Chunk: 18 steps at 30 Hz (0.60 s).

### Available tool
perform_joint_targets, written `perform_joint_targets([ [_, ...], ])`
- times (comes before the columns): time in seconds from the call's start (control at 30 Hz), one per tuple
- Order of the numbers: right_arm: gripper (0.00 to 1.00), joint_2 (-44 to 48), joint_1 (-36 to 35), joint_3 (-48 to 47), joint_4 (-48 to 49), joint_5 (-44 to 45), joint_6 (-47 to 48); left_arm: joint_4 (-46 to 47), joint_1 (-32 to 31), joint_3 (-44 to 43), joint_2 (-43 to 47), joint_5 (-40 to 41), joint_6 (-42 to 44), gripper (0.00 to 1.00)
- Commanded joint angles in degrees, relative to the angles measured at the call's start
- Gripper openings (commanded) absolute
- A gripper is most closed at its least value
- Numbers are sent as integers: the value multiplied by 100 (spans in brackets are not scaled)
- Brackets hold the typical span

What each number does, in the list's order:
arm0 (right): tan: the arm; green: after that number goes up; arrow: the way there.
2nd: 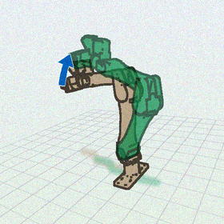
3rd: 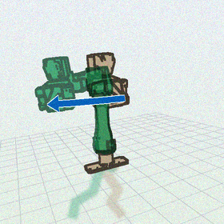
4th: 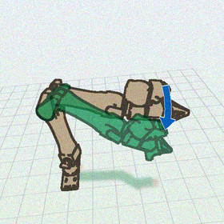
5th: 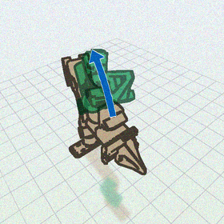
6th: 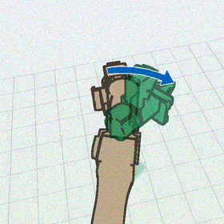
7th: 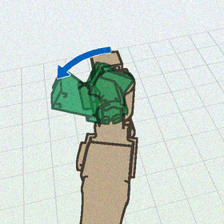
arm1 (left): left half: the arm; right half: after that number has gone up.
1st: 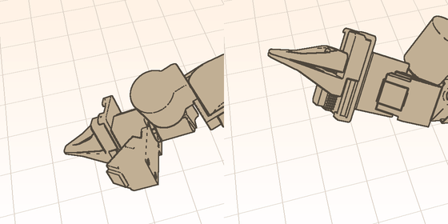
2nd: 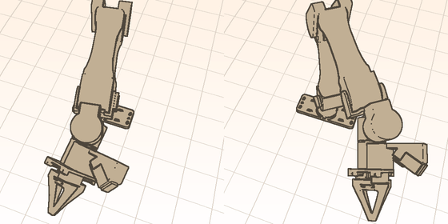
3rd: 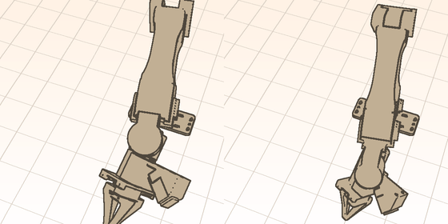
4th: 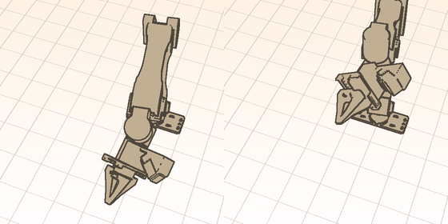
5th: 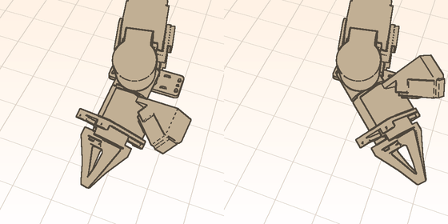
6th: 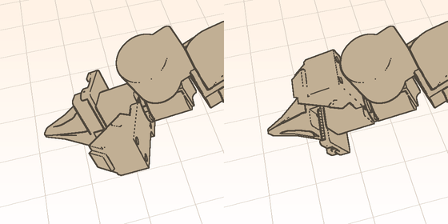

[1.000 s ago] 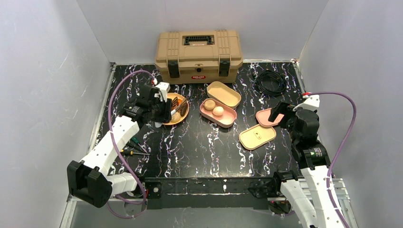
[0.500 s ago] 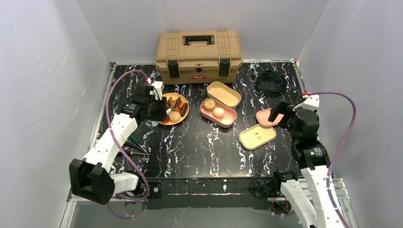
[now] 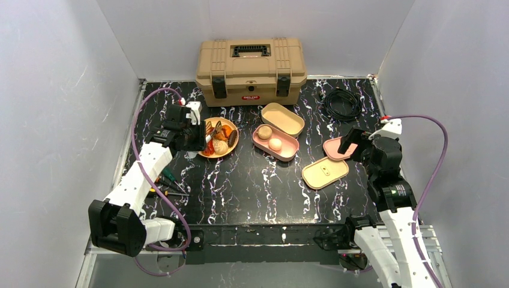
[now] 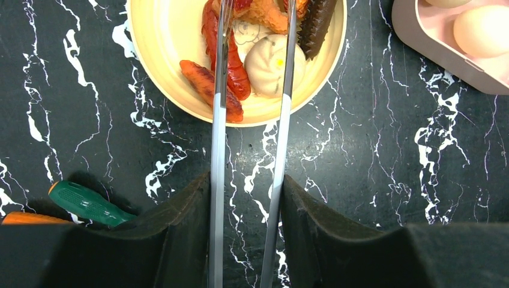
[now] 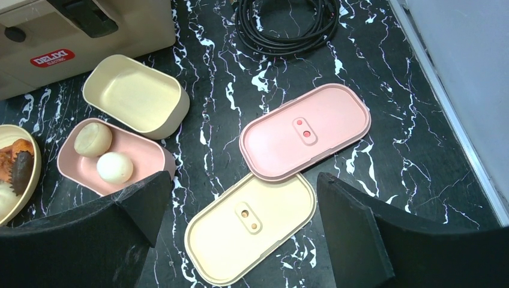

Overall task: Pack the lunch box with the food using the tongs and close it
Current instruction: Pick up the fake food from the plate.

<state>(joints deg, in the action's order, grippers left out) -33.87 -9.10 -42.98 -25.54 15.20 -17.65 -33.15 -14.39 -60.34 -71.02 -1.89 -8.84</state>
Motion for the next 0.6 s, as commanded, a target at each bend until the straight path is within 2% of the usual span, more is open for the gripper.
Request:
perform_joint_targets([
  [0.0,100,-54,14,-88,275,-26,33,120,43,109,190,270,36,38],
  [0.23,100,-41,14,-95,264,-20,34,-76,77,-27,-122,539,86,39],
  [0.57,100,-12,14,-96,229,-21,32,-19,90,-4,-173,450,101,39],
])
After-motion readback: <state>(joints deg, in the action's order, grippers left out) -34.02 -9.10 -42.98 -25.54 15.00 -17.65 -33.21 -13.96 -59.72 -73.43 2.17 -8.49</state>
